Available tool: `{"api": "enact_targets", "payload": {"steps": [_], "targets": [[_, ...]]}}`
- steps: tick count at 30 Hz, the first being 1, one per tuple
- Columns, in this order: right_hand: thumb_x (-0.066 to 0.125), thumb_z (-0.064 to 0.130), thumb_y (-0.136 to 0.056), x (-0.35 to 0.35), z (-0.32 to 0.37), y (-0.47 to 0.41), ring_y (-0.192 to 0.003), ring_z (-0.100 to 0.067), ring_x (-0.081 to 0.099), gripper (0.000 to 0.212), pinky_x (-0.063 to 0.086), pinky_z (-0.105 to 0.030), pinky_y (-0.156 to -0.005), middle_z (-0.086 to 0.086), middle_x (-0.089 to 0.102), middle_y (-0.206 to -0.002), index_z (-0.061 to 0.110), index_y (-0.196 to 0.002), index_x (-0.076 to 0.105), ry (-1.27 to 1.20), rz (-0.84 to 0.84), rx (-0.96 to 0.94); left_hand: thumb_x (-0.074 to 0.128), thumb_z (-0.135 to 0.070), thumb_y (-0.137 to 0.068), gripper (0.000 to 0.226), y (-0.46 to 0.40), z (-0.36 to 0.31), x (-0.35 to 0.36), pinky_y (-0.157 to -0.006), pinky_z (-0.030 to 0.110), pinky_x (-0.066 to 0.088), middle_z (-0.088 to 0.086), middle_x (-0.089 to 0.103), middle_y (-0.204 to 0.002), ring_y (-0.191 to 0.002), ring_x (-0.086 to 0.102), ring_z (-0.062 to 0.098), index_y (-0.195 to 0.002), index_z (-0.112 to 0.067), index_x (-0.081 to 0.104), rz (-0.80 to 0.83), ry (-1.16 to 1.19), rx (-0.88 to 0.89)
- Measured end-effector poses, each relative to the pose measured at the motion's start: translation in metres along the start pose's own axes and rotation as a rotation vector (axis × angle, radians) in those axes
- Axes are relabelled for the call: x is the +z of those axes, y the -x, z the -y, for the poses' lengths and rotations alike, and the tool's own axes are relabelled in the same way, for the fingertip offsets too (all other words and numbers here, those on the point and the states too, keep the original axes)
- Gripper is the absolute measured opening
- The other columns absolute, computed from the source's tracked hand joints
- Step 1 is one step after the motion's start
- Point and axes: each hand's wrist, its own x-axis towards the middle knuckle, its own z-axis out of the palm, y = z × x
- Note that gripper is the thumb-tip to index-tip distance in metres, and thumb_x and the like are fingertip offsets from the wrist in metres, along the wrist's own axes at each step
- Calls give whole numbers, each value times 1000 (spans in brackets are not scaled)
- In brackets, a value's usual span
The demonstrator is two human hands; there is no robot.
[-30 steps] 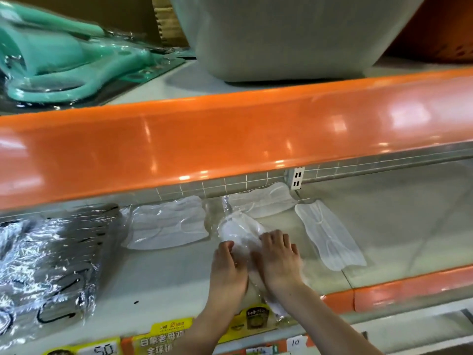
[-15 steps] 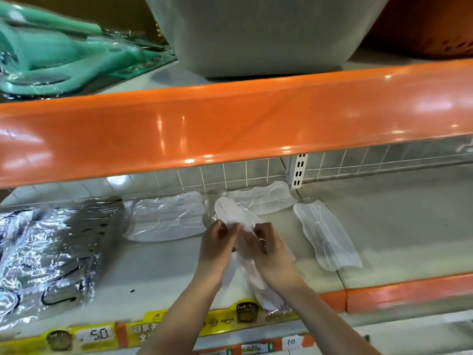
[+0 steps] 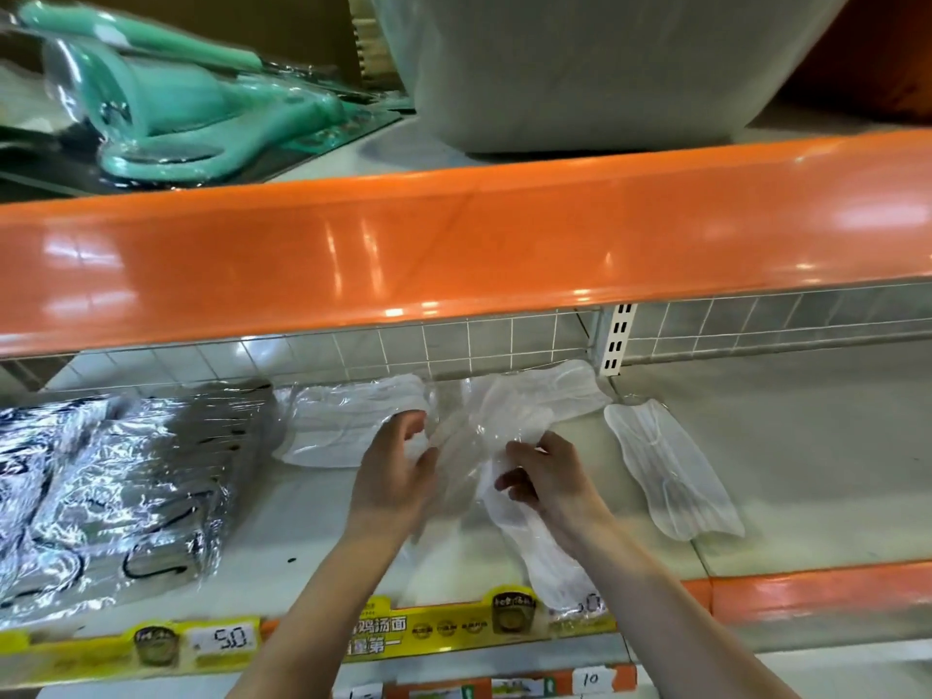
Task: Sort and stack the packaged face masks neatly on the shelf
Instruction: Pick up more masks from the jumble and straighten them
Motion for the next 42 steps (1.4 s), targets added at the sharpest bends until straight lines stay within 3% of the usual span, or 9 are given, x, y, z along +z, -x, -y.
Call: {"api": "enact_targets", "payload": {"steps": [5, 9, 12, 15, 21, 30, 34, 38, 42], "targets": [[46, -3, -96, 25, -5, 0, -48, -18, 64, 26, 52, -19, -46, -14, 62, -54, -6, -73, 58, -403, 34, 149, 74, -55, -62, 60, 6, 16, -9, -80, 35, 49, -2, 67, -113, -110, 59, 18, -114, -27, 60, 27, -607, 550], [47, -6, -94, 45, -7, -2, -51, -18, 64, 21, 53, -20, -48, -15, 62, -58, -7, -77, 60, -434, 42, 161, 76, -11, -59, 37, 0, 26, -25, -61, 29, 54, -8, 73, -92, -77, 71, 14, -92, -28, 75, -86, -636, 525], [59, 5, -87, 56, -18, -12, -72, -20, 59, 7, 51, -28, -61, -5, 61, -77, 8, -94, 61, 112, -66, -48, 65, -8, -55, 30, -9, 36, -47, -60, 26, 52, -9, 74, -80, -67, 70, 13, -74, -27, 76, -144, -580, 493], [59, 3, -84, 61, -20, -12, -110, -18, 45, 44, 42, -34, -94, -2, 46, -118, 15, -124, 46, 631, -198, -299, 56, -8, -66, 28, -17, 52, -64, -66, 28, 53, -5, 74, -86, -75, 71, 16, -77, -24, 76, -117, -585, 484], [55, 16, -92, 84, -21, -21, -135, -25, 33, 45, 25, -29, -110, -8, 36, -145, 12, -137, 46, 1217, 76, -528, 42, -5, -76, 38, -30, 80, -75, -75, 38, 57, 0, 74, -96, -94, 70, 22, -81, -18, 77, -80, -541, 420], [46, 10, -90, 114, -47, -34, -133, -26, 34, 42, 25, -32, -106, -8, 36, -146, 9, -132, 45, 1398, 132, -476, 39, -7, -89, 38, -44, 115, -68, -106, 40, 36, 9, 59, -130, -132, 45, 27, -111, -10, 71, 94, -440, 231], [41, 18, -96, 120, -56, -35, -129, -25, 36, 36, 27, -36, -106, -5, 36, -144, 12, -131, 45, 1418, 82, -463, 40, -20, -88, 38, -43, 129, -67, -91, 34, 51, 6, 60, -124, -123, 45, 20, -107, -3, 68, 117, -460, 314], [40, 20, -94, 121, -63, -33, -132, -26, 32, 44, 24, -35, -110, -5, 27, -151, 13, -137, 40, 1498, 62, -450, 35, -16, -101, 48, -47, 136, -65, -118, 34, 15, 4, 10, -159, -147, 5, 23, -148, -9, 26, 393, -672, 184], [40, 23, -95, 125, -62, -33, -133, -26, 33, 45, 22, -34, -110, -7, 28, -151, 12, -138, 39, 1504, 47, -462, 28, -35, -103, 54, -44, 128, -62, -117, 36, 8, 8, 9, -159, -147, 4, 26, -150, -10, 19, 386, -742, 141]]}}
